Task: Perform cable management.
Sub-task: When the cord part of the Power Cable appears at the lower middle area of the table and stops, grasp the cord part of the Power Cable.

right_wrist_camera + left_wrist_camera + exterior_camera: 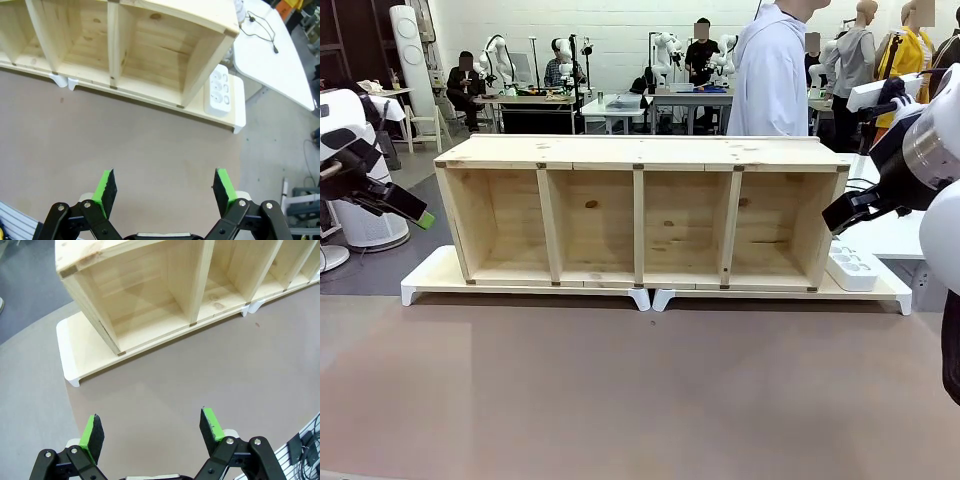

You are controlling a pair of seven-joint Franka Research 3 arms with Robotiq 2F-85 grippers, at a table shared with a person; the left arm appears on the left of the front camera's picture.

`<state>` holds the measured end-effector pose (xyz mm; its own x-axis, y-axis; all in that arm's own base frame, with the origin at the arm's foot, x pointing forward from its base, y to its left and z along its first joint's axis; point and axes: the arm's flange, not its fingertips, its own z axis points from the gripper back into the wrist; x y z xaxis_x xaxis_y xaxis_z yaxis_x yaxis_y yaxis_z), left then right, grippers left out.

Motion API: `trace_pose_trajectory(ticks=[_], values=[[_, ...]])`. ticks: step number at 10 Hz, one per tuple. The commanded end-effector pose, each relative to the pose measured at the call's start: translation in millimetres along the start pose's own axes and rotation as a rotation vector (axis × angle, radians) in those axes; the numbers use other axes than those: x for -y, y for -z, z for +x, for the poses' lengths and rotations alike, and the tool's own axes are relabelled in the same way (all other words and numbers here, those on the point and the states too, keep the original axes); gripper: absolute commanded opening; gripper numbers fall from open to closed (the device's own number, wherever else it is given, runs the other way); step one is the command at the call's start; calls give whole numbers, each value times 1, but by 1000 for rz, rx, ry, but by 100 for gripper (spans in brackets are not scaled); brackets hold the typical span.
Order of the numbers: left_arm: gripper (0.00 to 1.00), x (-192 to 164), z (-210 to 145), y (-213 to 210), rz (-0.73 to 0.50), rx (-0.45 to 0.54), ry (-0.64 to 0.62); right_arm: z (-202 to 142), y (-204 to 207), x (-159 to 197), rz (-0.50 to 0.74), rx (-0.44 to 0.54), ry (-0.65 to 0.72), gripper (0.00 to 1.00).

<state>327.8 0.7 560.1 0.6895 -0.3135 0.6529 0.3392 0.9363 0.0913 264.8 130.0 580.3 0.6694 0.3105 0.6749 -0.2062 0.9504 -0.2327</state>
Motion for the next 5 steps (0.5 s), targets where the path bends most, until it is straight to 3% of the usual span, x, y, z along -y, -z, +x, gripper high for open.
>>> trace_pose_trajectory(ticks=[1, 2, 5], values=[[100, 6, 2, 0, 5, -3, -1, -188, 54, -1, 31, 16, 19, 100], [100, 6, 2, 0, 5, -3, -1, 0, 0, 0, 0, 0, 0, 100], [100, 6, 2, 0, 5, -3, -1, 0, 0, 0, 0, 0, 0, 100]])
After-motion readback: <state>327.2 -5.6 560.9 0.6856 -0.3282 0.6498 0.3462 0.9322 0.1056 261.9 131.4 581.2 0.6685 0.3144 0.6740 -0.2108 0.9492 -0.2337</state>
